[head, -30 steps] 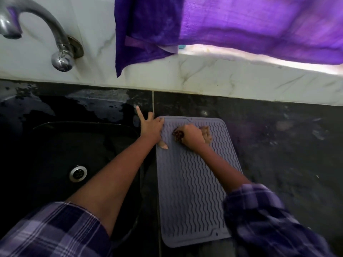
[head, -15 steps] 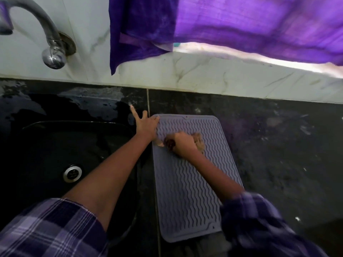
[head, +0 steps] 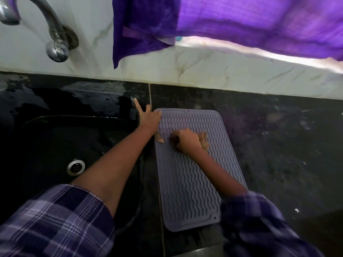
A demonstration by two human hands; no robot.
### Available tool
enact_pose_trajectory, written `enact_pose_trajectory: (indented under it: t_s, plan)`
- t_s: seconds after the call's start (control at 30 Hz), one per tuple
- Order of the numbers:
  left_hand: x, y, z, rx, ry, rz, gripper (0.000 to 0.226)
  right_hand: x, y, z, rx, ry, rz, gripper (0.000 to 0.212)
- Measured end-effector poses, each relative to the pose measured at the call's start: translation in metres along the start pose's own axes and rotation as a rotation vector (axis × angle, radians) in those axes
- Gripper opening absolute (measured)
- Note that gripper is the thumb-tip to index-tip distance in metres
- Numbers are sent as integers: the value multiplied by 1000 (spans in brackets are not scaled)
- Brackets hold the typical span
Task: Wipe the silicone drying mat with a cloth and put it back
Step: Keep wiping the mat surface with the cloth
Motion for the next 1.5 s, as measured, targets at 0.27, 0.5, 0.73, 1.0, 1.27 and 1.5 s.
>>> enact_pose_trajectory:
  t_s: [0.27,0.5,0.73,1.0,1.27,1.5]
  plan:
    - [-14,3,-9,42,-23,-156,94,29,-41,-3,45,53,49,23]
    - [-32,9,-15,33,-50,-177,52,-29,13,-2,16,-8,2,36]
    - [-67,8,-28,-46,-32,-193,34,-75,15,-9,89,-82,337,31]
    - [-101,27,-41,-68,10,-43,69,-45,27,17,-57,-7,1,31]
    - [-101,27,-43,-71,-8,-73,59,-103,28,5,33,-136,345,26]
    - [-103,32,-49,-43,-36,-95,56,-76,39,11,140,-7,-46,32]
Point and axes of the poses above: each hand's wrist, its own x-axis towards the middle knuckle, its own y-axis out of the palm, z = x × y, the point moved 4 cm from there along x, towards the middle knuckle, and after that the axes turned 9 degrees about x, right-handed, at the moved point
